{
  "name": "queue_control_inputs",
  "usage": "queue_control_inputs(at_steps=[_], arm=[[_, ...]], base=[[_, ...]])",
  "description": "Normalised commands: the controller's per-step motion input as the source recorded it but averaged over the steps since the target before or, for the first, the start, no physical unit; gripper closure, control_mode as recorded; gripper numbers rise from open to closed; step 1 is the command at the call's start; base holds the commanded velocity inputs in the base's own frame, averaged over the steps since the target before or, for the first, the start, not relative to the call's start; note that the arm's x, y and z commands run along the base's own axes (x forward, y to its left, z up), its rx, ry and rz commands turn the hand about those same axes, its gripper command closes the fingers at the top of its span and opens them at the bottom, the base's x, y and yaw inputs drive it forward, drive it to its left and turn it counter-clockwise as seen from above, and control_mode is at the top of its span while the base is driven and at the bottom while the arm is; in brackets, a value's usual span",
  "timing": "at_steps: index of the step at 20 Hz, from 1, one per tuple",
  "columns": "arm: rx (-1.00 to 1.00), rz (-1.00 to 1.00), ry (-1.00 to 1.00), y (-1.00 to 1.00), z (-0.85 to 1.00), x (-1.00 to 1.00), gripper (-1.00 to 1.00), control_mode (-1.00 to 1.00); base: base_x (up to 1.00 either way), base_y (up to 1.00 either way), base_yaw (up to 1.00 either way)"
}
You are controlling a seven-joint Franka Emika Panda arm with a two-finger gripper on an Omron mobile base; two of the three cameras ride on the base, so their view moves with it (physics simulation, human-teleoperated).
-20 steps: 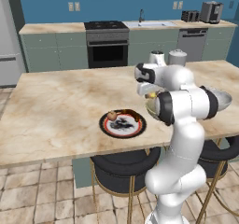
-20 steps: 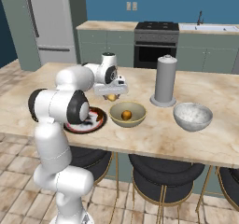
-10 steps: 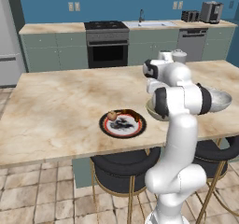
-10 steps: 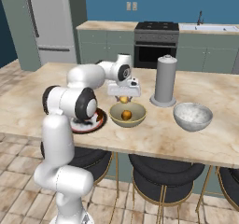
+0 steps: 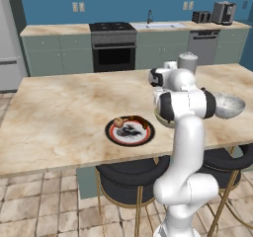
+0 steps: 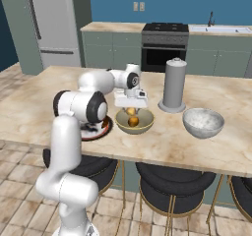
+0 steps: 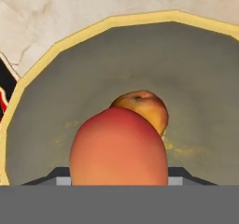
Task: Take the fruits from the plate on the dining counter and place two fruits in each bowl.
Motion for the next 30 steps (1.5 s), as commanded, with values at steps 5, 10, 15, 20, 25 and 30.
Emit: queue_control_inputs(at_steps=[5, 10, 15, 20, 25, 30], arm=[[0.00, 0.00, 0.11, -0.07, -0.51, -0.02, 1.00, -1.00], [0.00, 0.01, 0.01, -0.06, -0.14, 0.00, 1.00, -1.00], [0.02, 0.00, 0.00, -0.15, 0.00, -0.21, 1.00, -1.00], [0.02, 0.02, 0.00, -0.07, 0.00, -0.56, 1.00, -1.00], [0.00, 0.03, 0.00, 0.00, 0.00, -0.29, 1.00, -1.00], [0.00, 0.00, 0.00, 0.00, -0.02, 0.18, 1.00, -1.00]], base=[[0.00, 0.00, 0.00], [0.00, 0.00, 0.00], [0.00, 0.00, 0.00], [0.00, 0.00, 0.00], [0.00, 0.00, 0.00], [0.00, 0.00, 0.00]])
